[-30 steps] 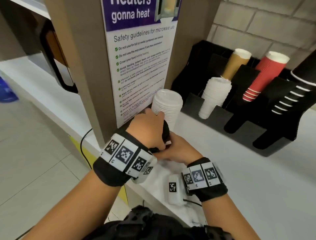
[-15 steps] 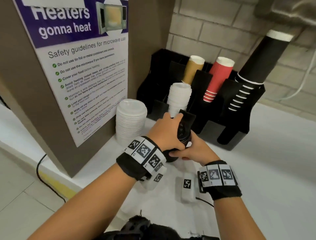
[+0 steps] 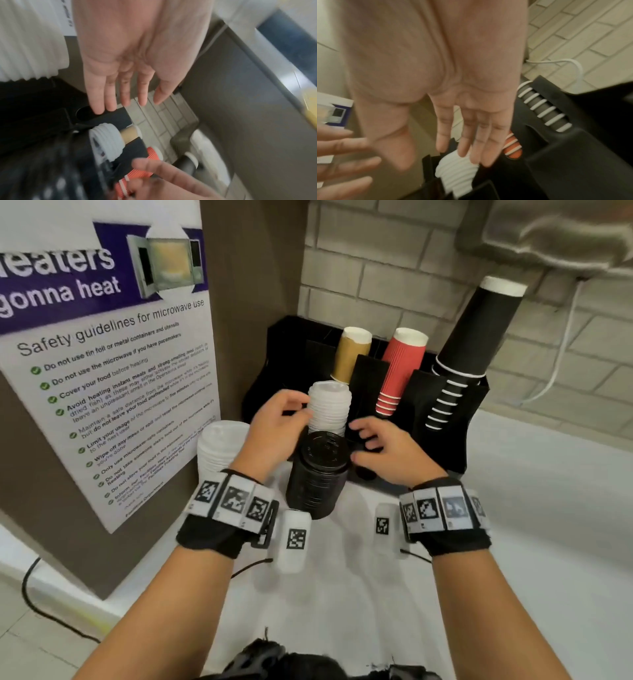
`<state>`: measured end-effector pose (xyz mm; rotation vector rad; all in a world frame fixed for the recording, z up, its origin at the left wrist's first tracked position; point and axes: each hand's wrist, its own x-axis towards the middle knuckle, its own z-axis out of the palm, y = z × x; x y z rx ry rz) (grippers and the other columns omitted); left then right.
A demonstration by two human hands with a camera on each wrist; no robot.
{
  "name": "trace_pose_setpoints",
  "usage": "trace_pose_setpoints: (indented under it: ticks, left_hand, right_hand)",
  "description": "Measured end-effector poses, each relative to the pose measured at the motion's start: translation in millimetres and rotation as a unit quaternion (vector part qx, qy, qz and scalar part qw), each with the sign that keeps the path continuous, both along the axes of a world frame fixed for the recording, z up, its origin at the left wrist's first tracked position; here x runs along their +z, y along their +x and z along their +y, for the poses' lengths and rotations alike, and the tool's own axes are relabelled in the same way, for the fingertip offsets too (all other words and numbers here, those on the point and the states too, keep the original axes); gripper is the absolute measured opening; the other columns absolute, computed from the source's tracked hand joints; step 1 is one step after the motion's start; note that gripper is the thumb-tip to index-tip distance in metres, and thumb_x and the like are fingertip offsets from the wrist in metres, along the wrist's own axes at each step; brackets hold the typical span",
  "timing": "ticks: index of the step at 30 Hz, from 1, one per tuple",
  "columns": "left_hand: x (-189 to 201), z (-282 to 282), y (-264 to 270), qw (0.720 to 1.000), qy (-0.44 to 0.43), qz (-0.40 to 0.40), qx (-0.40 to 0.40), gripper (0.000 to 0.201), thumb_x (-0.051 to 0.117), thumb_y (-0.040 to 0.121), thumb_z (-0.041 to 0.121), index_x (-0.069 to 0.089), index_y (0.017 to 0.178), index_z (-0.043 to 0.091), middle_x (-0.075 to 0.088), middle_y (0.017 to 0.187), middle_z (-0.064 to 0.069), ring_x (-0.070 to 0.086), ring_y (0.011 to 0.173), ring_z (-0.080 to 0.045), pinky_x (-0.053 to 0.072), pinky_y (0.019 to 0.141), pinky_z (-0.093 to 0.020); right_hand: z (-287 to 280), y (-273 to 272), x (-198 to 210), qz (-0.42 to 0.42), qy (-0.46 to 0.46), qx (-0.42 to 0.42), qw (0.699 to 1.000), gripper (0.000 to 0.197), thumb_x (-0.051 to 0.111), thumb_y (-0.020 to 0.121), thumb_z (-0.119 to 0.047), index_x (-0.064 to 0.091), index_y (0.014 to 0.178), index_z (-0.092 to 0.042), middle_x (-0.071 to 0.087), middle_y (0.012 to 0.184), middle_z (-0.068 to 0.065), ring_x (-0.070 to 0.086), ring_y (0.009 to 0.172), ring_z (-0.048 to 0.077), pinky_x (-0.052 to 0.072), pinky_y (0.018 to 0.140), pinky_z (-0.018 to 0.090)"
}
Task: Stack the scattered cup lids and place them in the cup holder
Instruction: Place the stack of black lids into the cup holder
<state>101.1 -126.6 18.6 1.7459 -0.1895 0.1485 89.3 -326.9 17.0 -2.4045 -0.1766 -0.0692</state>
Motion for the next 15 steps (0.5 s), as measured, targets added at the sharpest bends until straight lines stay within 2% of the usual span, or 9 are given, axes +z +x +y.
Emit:
trace_pose_setpoints:
  ticks: [2,4,5,7,9,15]
  left_hand:
    - [2,7,-5,0.994,-0.109,0.024,0.007,0.019,0.052,0.098,0.012,0.062,0.095,0.028,0.059,0.103,0.005,0.060,0.100,-0.015,0.052,0.085,-0.029]
    - [1,12,-10,0.986,-0.165,0.029,0.005,0.020,0.052,0.098,0.011,0.063,0.091,0.027,0.060,0.100,0.004,0.062,0.094,-0.013,0.052,0.077,-0.022]
    - [-1,13,-12,0.984,-0.175,0.025,0.001,0.020,0.053,0.097,0.011,0.063,0.091,0.027,0.061,0.100,0.004,0.063,0.091,-0.012,0.052,0.075,-0.021]
    - [-4,14,-15,0.982,-0.186,0.021,-0.007,0.018,0.055,0.096,0.011,0.064,0.092,0.027,0.062,0.099,0.005,0.064,0.090,-0.010,0.052,0.074,-0.020]
    - [-7,16,-16,0.980,-0.196,0.023,-0.009,0.018,0.055,0.097,0.012,0.064,0.093,0.027,0.063,0.099,0.005,0.065,0.090,-0.009,0.052,0.073,-0.019]
    - [-10,17,-21,0.977,-0.211,0.024,-0.003,0.018,0.054,0.097,0.010,0.063,0.094,0.025,0.061,0.099,0.005,0.062,0.094,-0.011,0.051,0.079,-0.023]
  right_hand:
    - [13,7,13,-0.035,-0.011,0.037,0.999,0.043,0.067,0.087,-0.020,0.055,0.128,-0.021,0.053,0.123,0.007,0.053,0.109,0.017,0.041,0.085,0.008]
    - [27,13,19,0.012,-0.061,0.083,0.995,0.053,0.071,0.082,-0.036,0.052,0.131,-0.026,0.050,0.127,0.004,0.048,0.119,0.018,0.041,0.100,0.026]
    - [33,16,21,0.041,-0.097,0.103,0.989,0.064,0.075,0.076,-0.043,0.049,0.133,-0.029,0.047,0.129,0.003,0.045,0.120,0.018,0.041,0.102,0.032]
    - [41,21,19,0.072,-0.164,0.126,0.976,0.082,0.081,0.066,-0.047,0.043,0.137,-0.031,0.044,0.128,0.002,0.043,0.117,0.018,0.043,0.099,0.034]
    - [46,25,15,0.080,-0.200,0.132,0.968,0.088,0.084,0.062,-0.044,0.041,0.138,-0.030,0.043,0.124,0.002,0.043,0.113,0.019,0.046,0.094,0.034]
    - [51,31,10,0.085,-0.200,0.125,0.968,0.079,0.082,0.064,-0.034,0.042,0.132,-0.031,0.041,0.117,0.001,0.048,0.106,0.023,0.054,0.083,0.036]
